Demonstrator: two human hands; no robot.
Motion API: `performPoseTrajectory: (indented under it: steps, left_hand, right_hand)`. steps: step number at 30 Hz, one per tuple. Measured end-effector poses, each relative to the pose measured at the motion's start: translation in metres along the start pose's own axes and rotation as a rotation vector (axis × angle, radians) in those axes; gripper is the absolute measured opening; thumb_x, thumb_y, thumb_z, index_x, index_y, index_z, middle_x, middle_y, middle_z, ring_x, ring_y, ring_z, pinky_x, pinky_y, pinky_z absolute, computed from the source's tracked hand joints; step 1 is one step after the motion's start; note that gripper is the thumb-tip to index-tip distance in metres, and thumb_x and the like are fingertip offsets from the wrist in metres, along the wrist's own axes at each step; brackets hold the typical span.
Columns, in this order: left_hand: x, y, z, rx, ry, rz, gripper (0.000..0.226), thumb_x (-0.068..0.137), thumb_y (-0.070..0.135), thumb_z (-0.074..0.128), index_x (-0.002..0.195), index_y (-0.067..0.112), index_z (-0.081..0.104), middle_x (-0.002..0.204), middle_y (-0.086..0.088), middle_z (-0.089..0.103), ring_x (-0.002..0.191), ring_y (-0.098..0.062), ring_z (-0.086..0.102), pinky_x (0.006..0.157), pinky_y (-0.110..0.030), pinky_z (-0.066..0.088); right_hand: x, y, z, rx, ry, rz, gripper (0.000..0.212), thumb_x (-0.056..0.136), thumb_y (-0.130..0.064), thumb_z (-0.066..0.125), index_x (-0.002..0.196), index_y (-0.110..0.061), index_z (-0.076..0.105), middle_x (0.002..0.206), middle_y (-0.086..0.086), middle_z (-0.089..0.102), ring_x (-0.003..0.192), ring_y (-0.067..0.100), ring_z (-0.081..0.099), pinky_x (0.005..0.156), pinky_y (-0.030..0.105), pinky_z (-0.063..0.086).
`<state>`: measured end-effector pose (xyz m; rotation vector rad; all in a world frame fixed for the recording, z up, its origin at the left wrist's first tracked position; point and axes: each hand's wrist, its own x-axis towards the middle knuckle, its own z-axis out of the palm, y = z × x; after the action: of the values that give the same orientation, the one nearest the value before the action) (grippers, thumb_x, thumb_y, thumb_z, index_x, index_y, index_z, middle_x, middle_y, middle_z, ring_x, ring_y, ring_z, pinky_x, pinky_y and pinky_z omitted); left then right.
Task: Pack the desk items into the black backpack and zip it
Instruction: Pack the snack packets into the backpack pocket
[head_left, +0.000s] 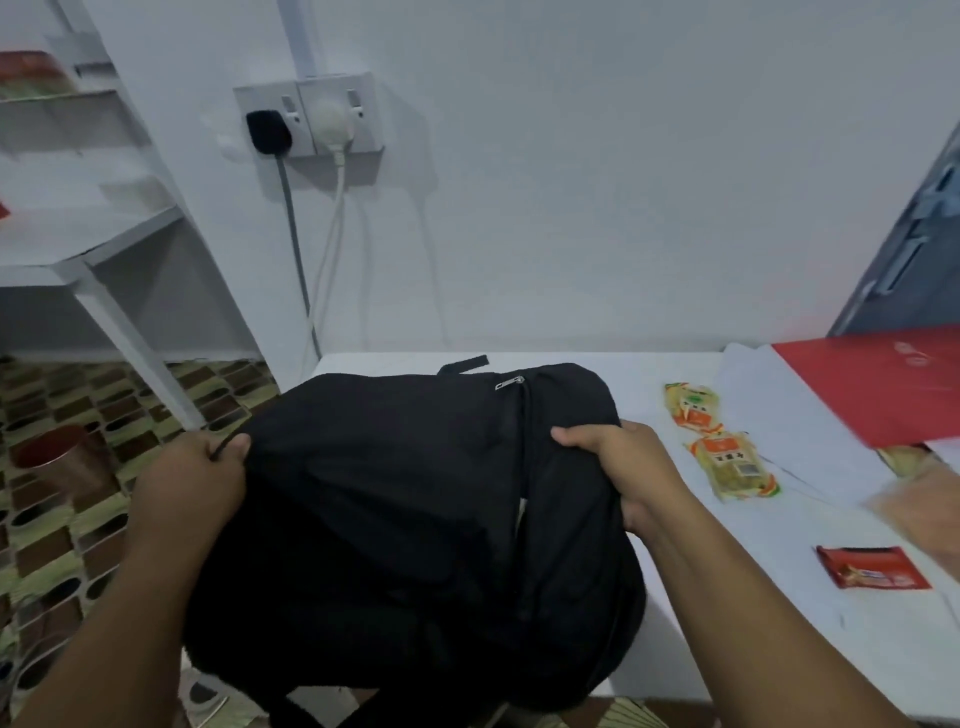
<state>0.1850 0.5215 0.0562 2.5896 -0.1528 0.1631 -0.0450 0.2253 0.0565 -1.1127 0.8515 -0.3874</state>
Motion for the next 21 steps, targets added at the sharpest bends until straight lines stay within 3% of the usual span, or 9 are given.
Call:
performPoseTrajectory:
  steps: [6, 9, 13, 16, 18, 21]
  left_hand:
    - [-0.015, 0.053, 0.027, -0.126, 0.03, 0.077, 0.044, 0.1, 0.036, 0.054, 0.066, 0.008, 0.054, 0.066, -0.013, 0.056, 0.067, -0.034, 0.052, 0.061, -0.038, 0.035]
    - [-0.034, 0.082, 0.059, -0.183, 0.0, 0.086, 0.044, 0.1, 0.034, 0.054, 0.066, 0.007, 0.052, 0.067, -0.011, 0.054, 0.073, -0.034, 0.051, 0.068, -0.04, 0.038]
    - [-0.069, 0.096, 0.094, -0.194, -0.076, 0.017, 0.036, 0.102, 0.034, 0.051, 0.076, 0.009, 0.051, 0.076, -0.013, 0.058, 0.08, -0.036, 0.053, 0.075, -0.045, 0.043]
    - [-0.082, 0.113, 0.098, -0.091, 0.009, -0.013, 0.017, 0.096, 0.029, 0.061, 0.099, 0.014, 0.054, 0.103, -0.016, 0.062, 0.104, -0.042, 0.051, 0.094, -0.057, 0.039]
    - [-0.092, 0.14, 0.1, -0.101, 0.088, 0.094, 0.03, 0.088, 0.026, 0.07, 0.113, 0.016, 0.057, 0.117, -0.013, 0.061, 0.116, -0.043, 0.05, 0.098, -0.058, 0.036]
    - [-0.129, 0.191, 0.117, -0.323, 0.035, 0.481, 0.018, 0.083, 0.032, 0.07, 0.093, 0.018, 0.065, 0.095, -0.001, 0.067, 0.094, -0.029, 0.062, 0.089, -0.045, 0.047]
  right_hand:
    - [0.004, -0.031, -0.071, 0.148, 0.001, 0.012, 0.027, 0.078, -0.004, 0.076, 0.104, 0.002, 0.074, 0.098, 0.02, 0.076, 0.088, 0.036, 0.074, 0.062, 0.037, 0.061]
    - [0.019, -0.024, -0.104, 0.164, 0.037, 0.058, 0.033, 0.077, -0.005, 0.077, 0.108, 0.004, 0.072, 0.1, 0.023, 0.075, 0.09, 0.038, 0.074, 0.066, 0.041, 0.062]
    - [0.034, 0.003, -0.138, 0.07, 0.091, 0.072, 0.031, 0.076, -0.005, 0.081, 0.105, -0.002, 0.073, 0.095, 0.016, 0.077, 0.086, 0.033, 0.075, 0.068, 0.038, 0.061]
    - [0.036, 0.013, -0.154, -0.105, 0.049, -0.035, 0.029, 0.078, -0.015, 0.083, 0.105, -0.017, 0.074, 0.099, 0.0, 0.078, 0.09, 0.02, 0.075, 0.074, 0.032, 0.058]
    - [0.039, 0.012, -0.164, -0.227, 0.032, -0.105, 0.025, 0.081, -0.029, 0.082, 0.104, -0.026, 0.073, 0.1, -0.008, 0.077, 0.091, 0.012, 0.073, 0.077, 0.029, 0.057]
    - [0.051, 0.008, -0.179, -0.404, 0.1, -0.173, 0.039, 0.091, -0.059, 0.057, 0.098, -0.025, 0.072, 0.095, -0.007, 0.073, 0.089, 0.012, 0.069, 0.082, 0.034, 0.054]
